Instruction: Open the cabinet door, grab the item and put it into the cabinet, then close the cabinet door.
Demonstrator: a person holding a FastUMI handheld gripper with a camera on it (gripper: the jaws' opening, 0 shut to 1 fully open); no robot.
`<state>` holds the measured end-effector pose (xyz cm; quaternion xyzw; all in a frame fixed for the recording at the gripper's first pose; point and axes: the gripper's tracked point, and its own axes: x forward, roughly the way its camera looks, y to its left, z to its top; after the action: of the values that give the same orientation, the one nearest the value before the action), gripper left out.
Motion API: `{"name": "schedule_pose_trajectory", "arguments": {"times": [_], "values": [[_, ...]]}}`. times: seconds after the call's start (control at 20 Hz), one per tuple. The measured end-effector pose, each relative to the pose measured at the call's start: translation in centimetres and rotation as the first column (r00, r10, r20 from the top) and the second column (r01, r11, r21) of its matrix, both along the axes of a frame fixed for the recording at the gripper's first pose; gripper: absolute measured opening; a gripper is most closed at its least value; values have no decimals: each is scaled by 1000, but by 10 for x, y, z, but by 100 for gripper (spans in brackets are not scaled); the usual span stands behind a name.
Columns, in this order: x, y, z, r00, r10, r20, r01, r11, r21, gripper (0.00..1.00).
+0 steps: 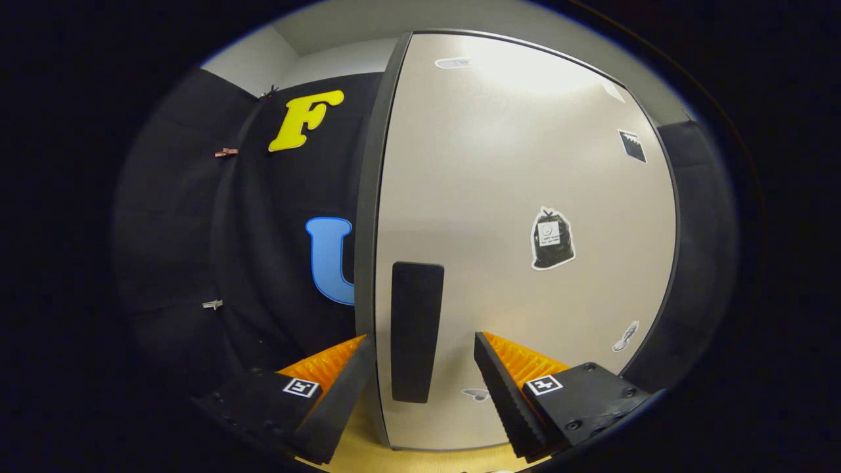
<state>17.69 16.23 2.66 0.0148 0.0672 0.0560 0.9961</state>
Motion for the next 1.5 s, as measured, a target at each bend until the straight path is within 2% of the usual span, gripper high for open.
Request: {"name": "schedule_pose_trajectory", "arguments": {"times": [0.1,0.2,0.3,0.35,0.4,0.45,0.5,0.55,0.6,0.65,0.7,0.8,1.15,1.5], "values": [[3,3,-6,1000,-5,-26,5,1000,-4,97],[6,2,-2,1000,-18,-4,18,1000,-3,89],[7,1,-1,999,-30,-15,31,999,31,53],[4,1,1,999,-32,-23,34,998,56,45],[4,0,0,999,-27,-37,30,996,89,45],[7,0,-1,999,-25,-40,29,994,102,37],[5,0,1,999,-24,-40,28,994,107,37],[5,1,1,999,-18,-37,21,995,97,32],[6,0,0,999,-20,-40,24,995,101,32],[6,-1,0,999,-22,-46,27,994,107,24],[6,1,0,999,-15,-47,20,993,113,24],[5,1,0,999,7,-52,0,993,122,12],[-17,0,6,997,66,-45,-60,990,124,12],[-39,-3,10,981,189,-35,-182,972,150,12]]}}
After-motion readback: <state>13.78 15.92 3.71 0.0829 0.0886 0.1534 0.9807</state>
